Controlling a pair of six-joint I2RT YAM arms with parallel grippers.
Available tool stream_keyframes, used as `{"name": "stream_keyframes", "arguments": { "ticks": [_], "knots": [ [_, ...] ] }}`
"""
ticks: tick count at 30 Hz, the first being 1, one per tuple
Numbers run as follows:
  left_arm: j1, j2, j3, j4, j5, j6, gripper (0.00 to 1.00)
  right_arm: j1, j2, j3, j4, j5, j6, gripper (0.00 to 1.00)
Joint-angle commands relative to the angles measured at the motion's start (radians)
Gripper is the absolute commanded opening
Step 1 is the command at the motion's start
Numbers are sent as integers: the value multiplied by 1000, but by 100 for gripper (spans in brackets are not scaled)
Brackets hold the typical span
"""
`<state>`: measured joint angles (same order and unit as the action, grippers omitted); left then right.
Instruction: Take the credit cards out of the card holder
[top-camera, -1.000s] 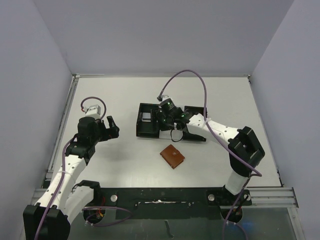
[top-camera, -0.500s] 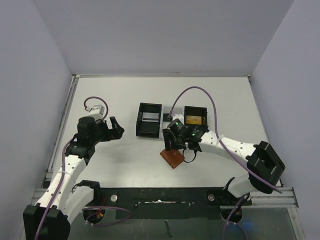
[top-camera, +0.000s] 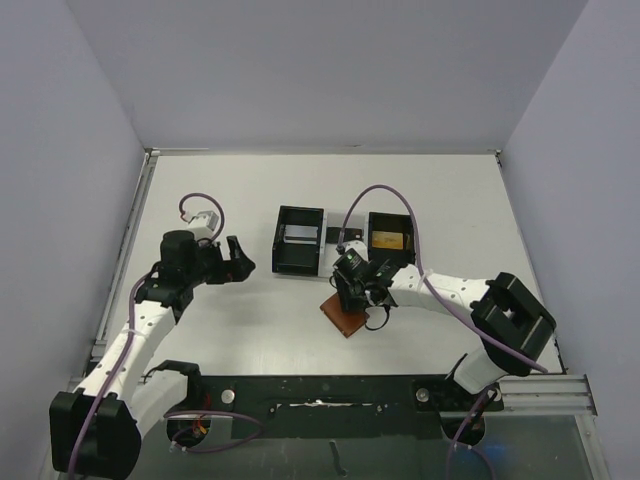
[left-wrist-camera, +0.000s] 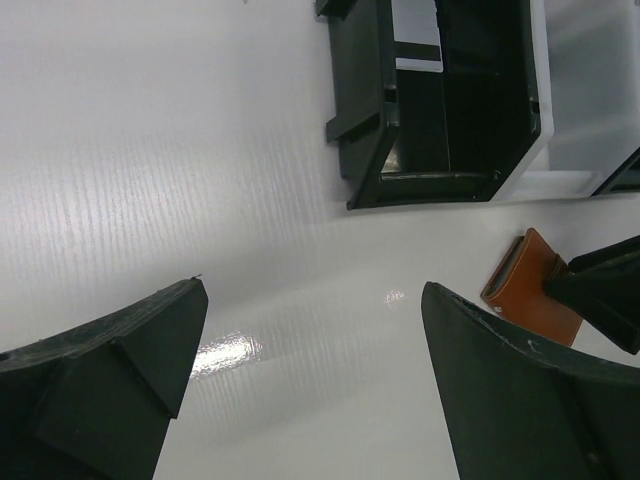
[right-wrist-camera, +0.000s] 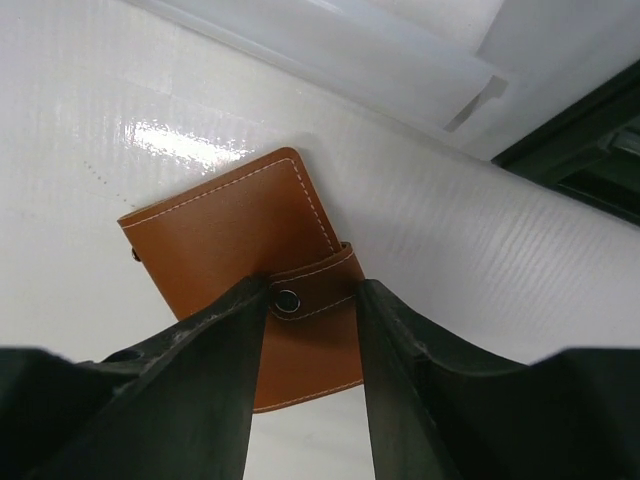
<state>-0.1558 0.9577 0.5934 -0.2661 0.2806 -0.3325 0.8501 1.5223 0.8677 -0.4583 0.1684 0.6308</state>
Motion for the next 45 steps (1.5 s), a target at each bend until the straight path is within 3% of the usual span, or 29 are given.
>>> {"name": "stream_keyframes", "arguments": {
  "ticks": [1,7,13,21,28,30,34,40,45],
  "knots": [
    [-7,-45,56,32,-14,8,89,23,26,33,-13,46,-17,41],
    [-79,-89,28,16,-10,-99,84,33,32,17,9,26,22,36],
    [-310,-69,-21,60,-146,-245,81,33,19,2,36,-22,153,22],
    [-581,61,-86,218,-290,-435,77,37,-69,-131,175,-100,355,15],
    [-670,198,-76,332,-307,-509,71,17,-98,-165,234,-154,389,8],
    [-691,241,-59,327,-317,-516,69,6,-121,-175,257,-168,387,8],
    [-717,287,-65,343,-339,-555,61,6,-150,-145,196,-134,329,18],
    [-729,245,-86,312,-421,-610,59,31,-157,-73,144,-106,166,32],
    [-729,200,-101,263,-475,-651,58,91,-70,11,89,-59,84,34]
  ]
}}
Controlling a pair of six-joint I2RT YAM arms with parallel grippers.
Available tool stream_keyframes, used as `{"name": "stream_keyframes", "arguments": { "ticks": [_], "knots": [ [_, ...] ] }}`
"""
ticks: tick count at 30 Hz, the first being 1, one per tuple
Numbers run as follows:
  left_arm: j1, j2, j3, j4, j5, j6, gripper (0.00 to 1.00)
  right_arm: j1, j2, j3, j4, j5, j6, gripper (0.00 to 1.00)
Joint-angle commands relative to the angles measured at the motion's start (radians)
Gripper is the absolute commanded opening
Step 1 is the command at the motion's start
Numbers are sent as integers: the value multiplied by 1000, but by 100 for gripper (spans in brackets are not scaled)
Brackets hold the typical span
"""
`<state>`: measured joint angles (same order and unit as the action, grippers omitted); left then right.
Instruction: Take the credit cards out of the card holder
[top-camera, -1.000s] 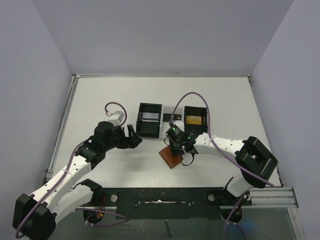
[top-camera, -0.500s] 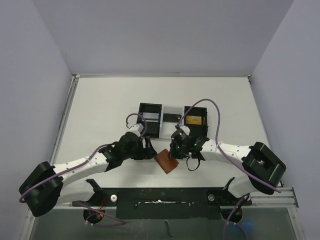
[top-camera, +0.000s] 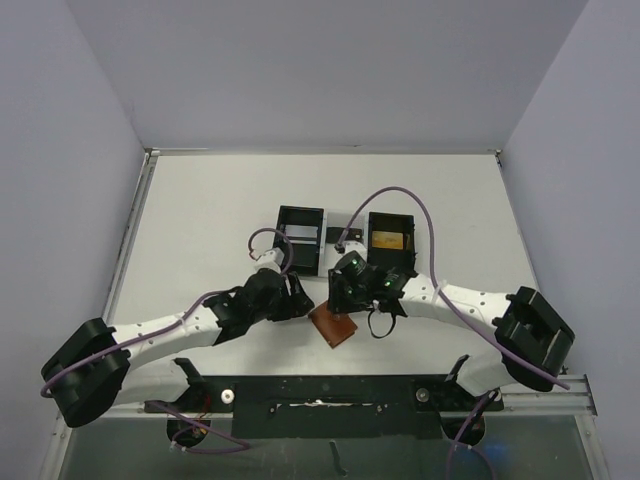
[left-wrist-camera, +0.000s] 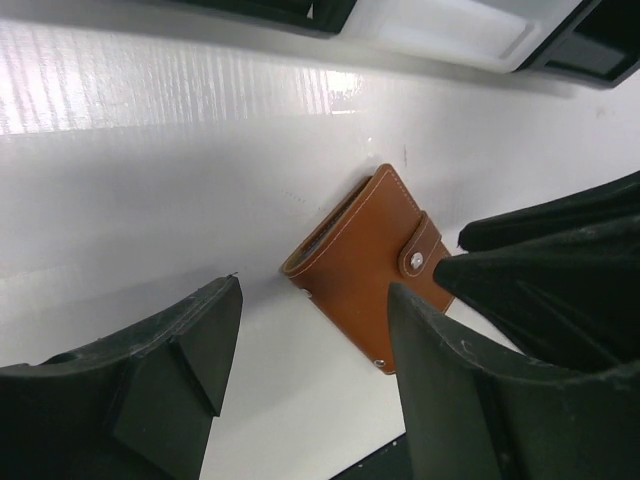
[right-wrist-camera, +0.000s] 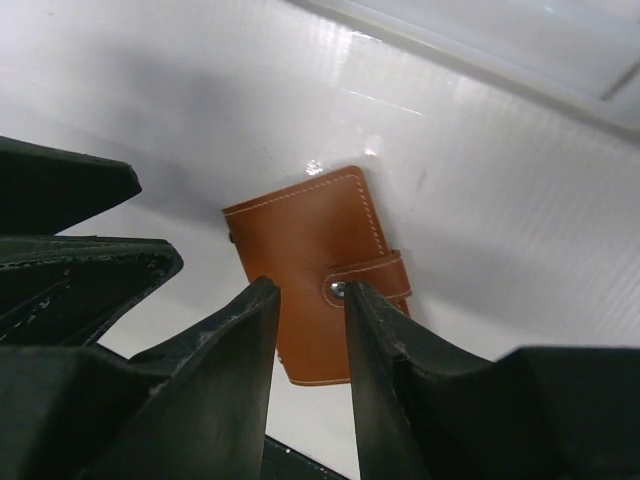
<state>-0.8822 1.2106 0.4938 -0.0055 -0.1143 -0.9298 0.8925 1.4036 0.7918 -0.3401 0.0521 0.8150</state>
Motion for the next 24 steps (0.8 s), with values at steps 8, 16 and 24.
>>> {"name": "stream_keyframes", "arguments": {
  "ticks": [8,16,24],
  "knots": [
    [-1,-194,-48,-42,-165,-98,58,140,229,210,-225,240,-87,36],
    [-3,-173,-32,-19,-132,-67,58,193,319,270,-363,353,-8,39],
    [-3,-147,-27,0,-109,-54,58,173,254,232,-325,342,14,40]
  ]
}}
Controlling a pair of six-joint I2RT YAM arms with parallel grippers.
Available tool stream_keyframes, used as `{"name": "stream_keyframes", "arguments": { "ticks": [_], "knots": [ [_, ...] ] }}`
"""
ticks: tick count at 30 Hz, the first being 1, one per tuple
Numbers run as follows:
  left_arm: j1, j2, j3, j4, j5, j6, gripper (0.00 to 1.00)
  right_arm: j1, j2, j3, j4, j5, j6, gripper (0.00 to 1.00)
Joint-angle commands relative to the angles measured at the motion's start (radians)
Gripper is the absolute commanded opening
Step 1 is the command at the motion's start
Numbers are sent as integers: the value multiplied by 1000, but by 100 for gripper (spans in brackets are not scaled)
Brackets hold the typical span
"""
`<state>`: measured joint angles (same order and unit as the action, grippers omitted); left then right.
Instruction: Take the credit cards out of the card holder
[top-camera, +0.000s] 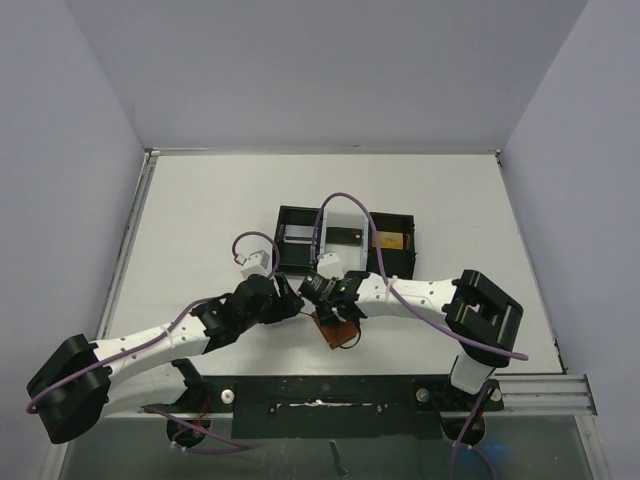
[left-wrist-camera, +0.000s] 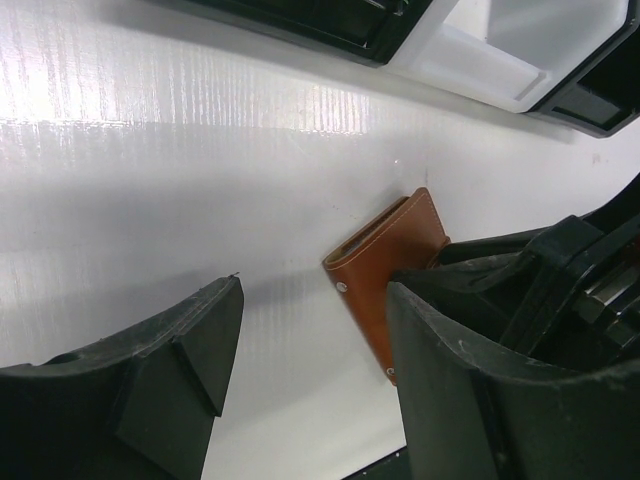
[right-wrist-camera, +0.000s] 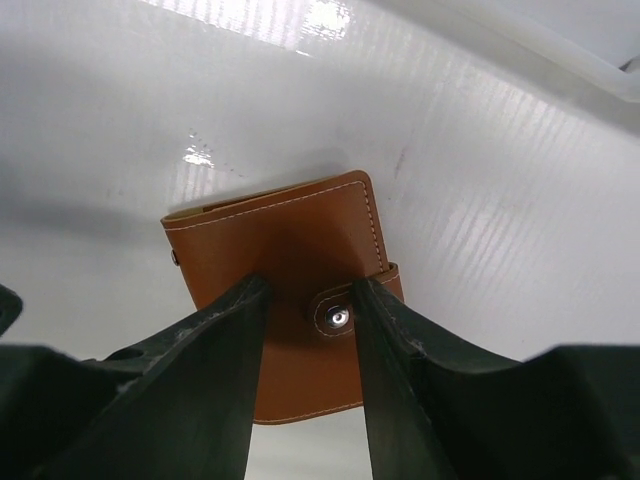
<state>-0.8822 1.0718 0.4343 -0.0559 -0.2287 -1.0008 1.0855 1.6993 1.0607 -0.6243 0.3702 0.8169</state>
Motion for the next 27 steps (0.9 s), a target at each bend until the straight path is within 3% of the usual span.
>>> {"name": "stream_keyframes", "arguments": {
  "ticks": [1,7,18,27],
  "knots": [
    [-3,-10,31,52,5,18,58,-27,-43,-43,-40,12,14,39],
    [-4,-16,27,71,36,33,57,-39,-74,-111,-45,16,98,27],
    [-39,129,76,172,176,104,59,-121,-244,-310,209,-141,204,3],
    [-107,317,173,189,210,148,62,-252,-471,-517,421,-287,276,0]
  ]
}}
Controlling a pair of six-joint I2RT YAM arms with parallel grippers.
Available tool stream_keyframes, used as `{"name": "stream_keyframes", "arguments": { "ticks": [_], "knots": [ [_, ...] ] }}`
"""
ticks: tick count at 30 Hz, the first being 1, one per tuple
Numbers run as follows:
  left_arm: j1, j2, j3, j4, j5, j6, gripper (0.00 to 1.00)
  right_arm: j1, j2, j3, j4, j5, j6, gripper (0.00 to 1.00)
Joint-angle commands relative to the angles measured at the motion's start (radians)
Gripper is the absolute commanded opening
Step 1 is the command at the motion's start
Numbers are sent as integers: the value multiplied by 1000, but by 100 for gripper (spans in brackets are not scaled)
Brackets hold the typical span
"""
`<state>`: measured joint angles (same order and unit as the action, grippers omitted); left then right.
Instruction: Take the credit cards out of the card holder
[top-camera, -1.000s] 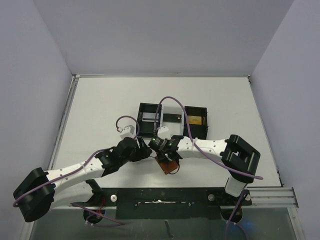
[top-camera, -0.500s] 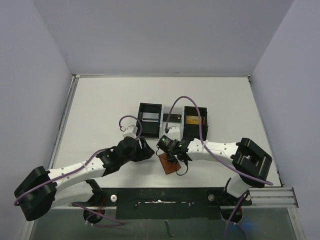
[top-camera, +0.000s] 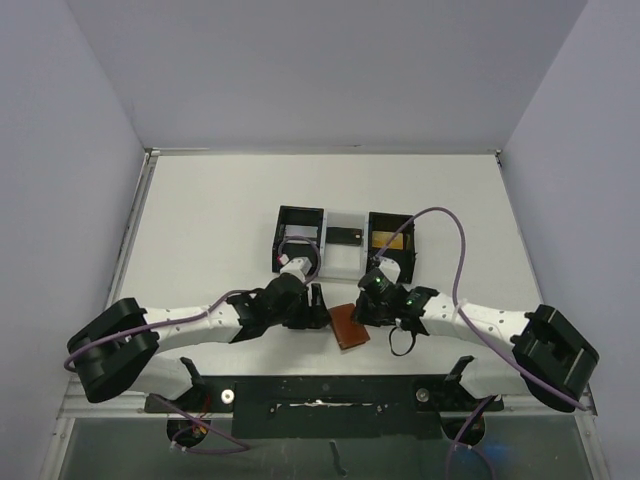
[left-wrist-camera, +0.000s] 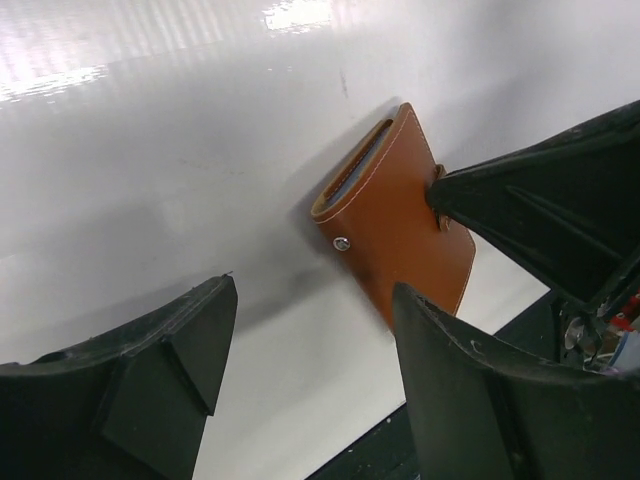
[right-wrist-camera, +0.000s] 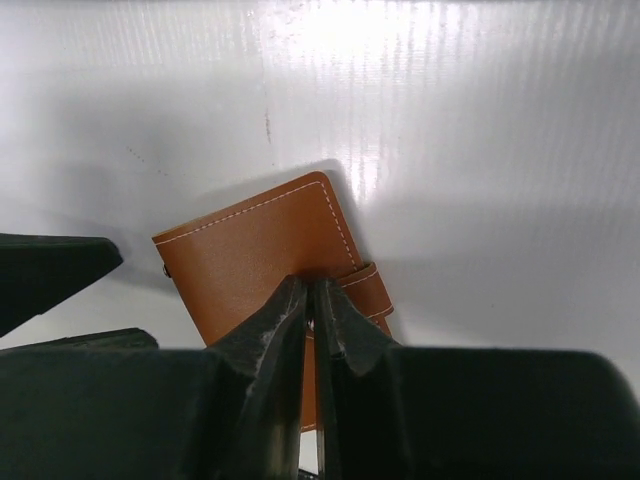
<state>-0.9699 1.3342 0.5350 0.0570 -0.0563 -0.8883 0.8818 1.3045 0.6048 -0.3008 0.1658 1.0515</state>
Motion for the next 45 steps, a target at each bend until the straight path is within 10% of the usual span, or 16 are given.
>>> {"name": "stream_keyframes", "arguments": {
  "ticks": [1,11,18,28,37,45],
  "knots": [
    [-25,73,80,78,43,37,63,-58,-96,-79,117,-99,46,0],
    [-43,211,90,231,132,-12,60,-139,-188,-216,279,-228,103,0],
    [-42,270,64,317,188,-73,30,-167,-195,-230,306,-272,102,0],
    [9,135,11,164,29,-80,2,-195,-275,-167,92,-196,24,0],
    [19,95,40,130,38,-12,0,-200,-264,-79,-39,-173,-59,0],
    [15,87,59,87,76,50,1,-200,-212,-23,-28,-221,-135,31]
  ]
}}
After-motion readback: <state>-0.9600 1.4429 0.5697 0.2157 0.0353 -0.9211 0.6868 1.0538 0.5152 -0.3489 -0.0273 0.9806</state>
